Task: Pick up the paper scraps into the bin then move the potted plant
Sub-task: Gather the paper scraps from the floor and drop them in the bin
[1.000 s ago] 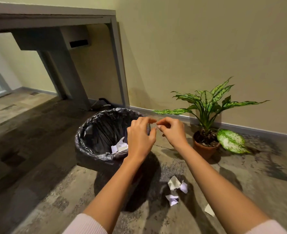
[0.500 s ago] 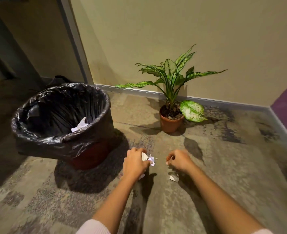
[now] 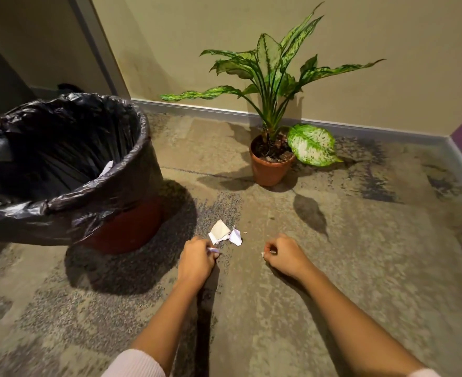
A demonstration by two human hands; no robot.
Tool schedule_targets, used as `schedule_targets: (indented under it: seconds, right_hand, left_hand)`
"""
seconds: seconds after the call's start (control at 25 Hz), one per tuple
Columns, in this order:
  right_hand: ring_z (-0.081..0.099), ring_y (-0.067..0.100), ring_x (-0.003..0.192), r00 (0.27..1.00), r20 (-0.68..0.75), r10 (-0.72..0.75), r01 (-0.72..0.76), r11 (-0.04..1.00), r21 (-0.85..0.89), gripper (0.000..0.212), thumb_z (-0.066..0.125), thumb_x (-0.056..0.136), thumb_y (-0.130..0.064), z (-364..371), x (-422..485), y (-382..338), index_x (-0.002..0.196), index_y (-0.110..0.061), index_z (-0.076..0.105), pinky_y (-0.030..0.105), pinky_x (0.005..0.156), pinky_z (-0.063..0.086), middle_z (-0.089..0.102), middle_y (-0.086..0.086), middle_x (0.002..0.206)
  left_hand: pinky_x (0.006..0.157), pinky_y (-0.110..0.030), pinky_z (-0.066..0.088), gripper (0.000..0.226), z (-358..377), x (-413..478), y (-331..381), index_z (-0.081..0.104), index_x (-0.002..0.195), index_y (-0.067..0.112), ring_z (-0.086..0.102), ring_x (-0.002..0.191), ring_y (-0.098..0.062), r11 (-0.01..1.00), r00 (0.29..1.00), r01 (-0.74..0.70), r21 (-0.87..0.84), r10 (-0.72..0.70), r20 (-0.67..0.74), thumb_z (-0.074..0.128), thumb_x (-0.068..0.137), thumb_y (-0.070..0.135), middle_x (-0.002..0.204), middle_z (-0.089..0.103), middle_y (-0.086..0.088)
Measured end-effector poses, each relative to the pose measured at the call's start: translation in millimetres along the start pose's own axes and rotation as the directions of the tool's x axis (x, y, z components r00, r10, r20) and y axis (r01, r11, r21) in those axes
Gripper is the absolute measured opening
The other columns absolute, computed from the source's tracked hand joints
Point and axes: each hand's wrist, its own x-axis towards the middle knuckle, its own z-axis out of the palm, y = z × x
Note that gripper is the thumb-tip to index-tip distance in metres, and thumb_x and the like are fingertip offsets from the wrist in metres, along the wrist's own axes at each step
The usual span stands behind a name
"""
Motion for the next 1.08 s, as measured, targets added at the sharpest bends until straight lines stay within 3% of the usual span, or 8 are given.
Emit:
schedule_targets:
  seconds: [0.12,0.2,0.4,0.64,0.8,0.92,1.0,1.08]
  right_hand:
    - [0.063,0.022,0.079,0.994,-0.111,0.012,0.007,0.986,0.167,0.003,0.062,0.081,-0.02,-3.6,15.8,-12.3,0.083,-0.021,0.065,0.028,0.068,0.044,0.068,0.004,0.082]
    - [0.065,0.02,0.085,0.989,-0.148,-0.012,0.042,0.978,0.203,0.016,0.062,0.084,-0.018,-1.8,30.2,-20.3,0.097,-0.022,0.07,0.028,0.074,0.048,0.072,0.001,0.091]
    - [0.062,0.026,0.099,0.991,-0.084,-0.104,0.108,0.993,0.044,0.023,0.066,0.086,-0.021,6.9,58.7,-30.7,0.108,-0.019,0.072,0.031,0.086,0.048,0.069,0.008,0.106]
    - [0.049,0.026,0.104,0.938,-0.079,-0.338,0.307,0.914,-0.265,0.013,0.053,0.087,-0.007,16.9,58.7,-31.2,0.097,-0.008,0.061,0.038,0.084,0.044,0.058,0.01,0.104]
    - [0.054,0.02,0.08,0.979,-0.186,-0.088,0.111,0.987,0.119,0.01,0.052,0.093,-0.01,9.7,59.7,-32.5,0.094,-0.006,0.062,0.029,0.07,0.041,0.062,0.004,0.086]
    - [0.052,0.014,0.067,0.99,-0.141,0.0,0.041,0.957,0.286,0.008,0.06,0.091,-0.014,8.5,51.7,-31.6,0.089,-0.009,0.067,0.027,0.066,0.04,0.055,-0.005,0.07]
    - [0.056,0.019,0.065,0.995,-0.099,-0.02,0.051,0.945,0.323,0.011,0.063,0.089,-0.015,13.4,46.1,-33.2,0.078,-0.018,0.065,0.033,0.067,0.047,0.057,-0.001,0.072]
    - [0.057,0.021,0.067,0.997,-0.077,-0.029,0.055,0.934,0.352,0.023,0.064,0.088,-0.015,15.2,43.9,-39.8,0.069,-0.027,0.058,0.035,0.07,0.05,0.059,0.004,0.08]
  left_hand:
    - [0.064,-0.032,0.041,0.005,-4.7,6.6,1.0,0.062,0.082,0.025,0.064,0.088,-0.029,0.995,0.998,0.06,-0.08,-0.062,-0.02,0.062,0.086,0.022,0.086,0.069,-0.005]
    - [0.067,-0.034,0.047,0.007,-4.7,13.3,0.0,0.063,0.089,0.029,0.065,0.088,-0.028,0.994,0.998,0.049,-0.1,-0.052,-0.031,0.063,0.085,0.024,0.088,0.071,-0.002]
    - [0.081,-0.04,0.053,0.059,-2.1,39.3,7.6,0.052,0.132,0.034,0.064,0.103,-0.031,0.996,0.998,0.053,-0.072,-0.05,0.05,0.072,0.077,0.032,0.11,0.07,-0.007]
    - [0.069,-0.037,0.048,0.022,-0.4,46.2,17.7,0.065,0.09,0.024,0.064,0.093,-0.031,1.0,1.0,0.014,0.012,-0.014,-0.001,0.077,0.072,0.026,0.095,0.068,-0.005]
    - [0.067,-0.034,0.04,0.02,-10.6,51.5,21.3,0.069,0.095,0.019,0.055,0.104,-0.028,0.989,1.0,0.005,0.15,-0.001,-0.026,0.074,0.077,0.028,0.106,0.057,-0.006]
    - [0.069,-0.035,0.04,0.017,-10.3,53.2,14.6,0.067,0.093,0.015,0.049,0.109,-0.027,0.983,0.998,-0.066,0.172,0.06,0.035,0.07,0.082,0.028,0.11,0.055,-0.006]
    - [0.071,-0.036,0.04,0.014,-7.1,48.8,7.2,0.062,0.082,0.015,0.049,0.104,-0.027,0.993,0.997,-0.072,0.099,0.068,0.041,0.069,0.083,0.027,0.106,0.054,-0.007]
    - [0.065,-0.034,0.037,0.024,-7.7,43.8,-1.9,0.053,0.068,0.016,0.056,0.089,-0.027,0.994,0.999,0.04,-0.099,-0.044,-0.031,0.07,0.083,0.027,0.09,0.059,-0.006]
